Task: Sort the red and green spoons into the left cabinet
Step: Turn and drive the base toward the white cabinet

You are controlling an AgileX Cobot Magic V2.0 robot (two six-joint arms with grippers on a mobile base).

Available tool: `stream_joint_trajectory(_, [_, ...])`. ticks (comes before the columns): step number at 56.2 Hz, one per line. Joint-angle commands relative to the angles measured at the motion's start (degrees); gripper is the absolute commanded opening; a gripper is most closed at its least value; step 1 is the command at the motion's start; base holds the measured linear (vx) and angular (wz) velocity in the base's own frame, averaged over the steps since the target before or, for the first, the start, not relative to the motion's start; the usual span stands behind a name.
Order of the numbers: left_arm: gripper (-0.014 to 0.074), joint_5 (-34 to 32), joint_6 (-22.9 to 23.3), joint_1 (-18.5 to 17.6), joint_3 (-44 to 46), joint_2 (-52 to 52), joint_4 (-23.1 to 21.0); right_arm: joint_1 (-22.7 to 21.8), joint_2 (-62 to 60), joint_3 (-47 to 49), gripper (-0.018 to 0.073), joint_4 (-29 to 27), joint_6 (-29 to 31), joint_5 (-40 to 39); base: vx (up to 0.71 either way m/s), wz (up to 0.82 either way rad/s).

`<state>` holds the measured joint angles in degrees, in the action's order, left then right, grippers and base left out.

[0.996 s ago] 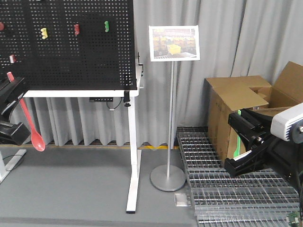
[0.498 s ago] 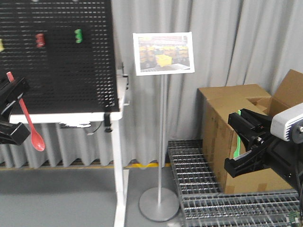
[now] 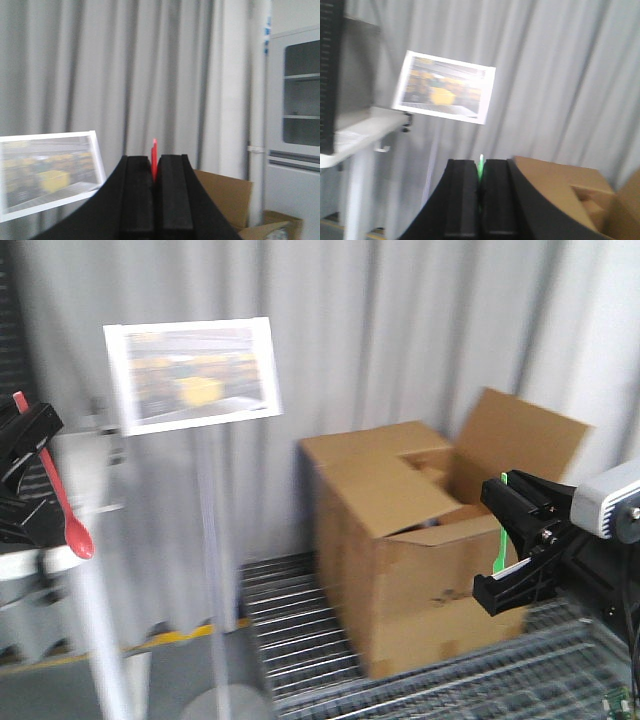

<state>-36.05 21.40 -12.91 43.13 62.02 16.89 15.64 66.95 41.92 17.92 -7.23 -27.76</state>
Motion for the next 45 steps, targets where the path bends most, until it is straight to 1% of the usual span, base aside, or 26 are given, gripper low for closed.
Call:
stream_joint_trajectory(1, [-0.0006,-3.75,-0.06,-0.27,1.77,-0.98,-1.09,-0.13,-1.32,1.53,-0.0009,-0.35,-0.07,-4.37,0.26,-0.68])
stream_joint_trajectory(45, [-0.0006,-3.75,-0.06,-0.27,1.77,-0.98,-1.09,-0.13,-1.32,1.53,-0.0009,-0.35,-0.07,-4.37,0.23,-0.86])
